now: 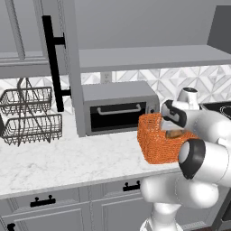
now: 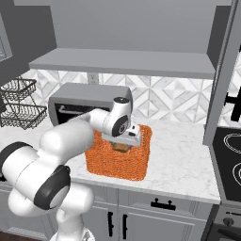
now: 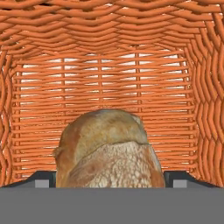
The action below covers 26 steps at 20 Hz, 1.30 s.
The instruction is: Open the cabinet, pick up the bread from the cabinet and place it in the basket. Then move the basket to the dining counter.
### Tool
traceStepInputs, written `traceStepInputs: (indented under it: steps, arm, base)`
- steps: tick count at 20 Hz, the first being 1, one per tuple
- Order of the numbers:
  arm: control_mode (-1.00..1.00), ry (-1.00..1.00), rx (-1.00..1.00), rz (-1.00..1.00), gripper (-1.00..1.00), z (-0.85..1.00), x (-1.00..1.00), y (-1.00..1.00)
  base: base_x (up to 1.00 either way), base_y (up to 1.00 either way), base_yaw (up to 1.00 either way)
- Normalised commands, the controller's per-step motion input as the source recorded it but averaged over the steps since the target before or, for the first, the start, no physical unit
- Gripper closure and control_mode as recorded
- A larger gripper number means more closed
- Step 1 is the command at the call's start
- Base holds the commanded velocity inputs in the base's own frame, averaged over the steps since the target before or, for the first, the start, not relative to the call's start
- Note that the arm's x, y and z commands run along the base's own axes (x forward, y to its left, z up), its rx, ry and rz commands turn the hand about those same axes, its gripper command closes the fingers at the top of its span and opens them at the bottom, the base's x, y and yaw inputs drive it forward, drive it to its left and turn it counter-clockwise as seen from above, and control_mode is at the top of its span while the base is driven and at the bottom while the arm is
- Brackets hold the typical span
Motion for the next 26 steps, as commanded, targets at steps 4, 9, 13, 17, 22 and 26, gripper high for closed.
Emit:
traceStepInputs:
  steps: [4,9,13,17,22,26]
  arm:
    - [-1.00,-0.03,0.00,0.00,1.00,-0.33,0.13,0.00]
    - [-1.00,-0.01,0.00,0.00,1.00,-0.26,0.18,0.00]
    - [-1.00,0.00,0.00,0.00,-1.00,-0.07,0.16,0.00]
    - [-1.00,0.00,0.00,0.00,-1.00,0.00,0.00,0.00]
    - [-1.00,-0.01,0.00,0.00,-1.00,0.02,0.00,-0.02]
    - [-1.00,-0.06,0.00,0.00,-1.00,0.20,0.00,0.00]
  base:
    - [0.00,0.00,0.00]
    - [0.00,0.00,0.00]
    - [0.00,0.00,0.00]
    - [0.00,0.00,0.00]
    - [0.00,0.00,0.00]
    - [0.00,0.00,0.00]
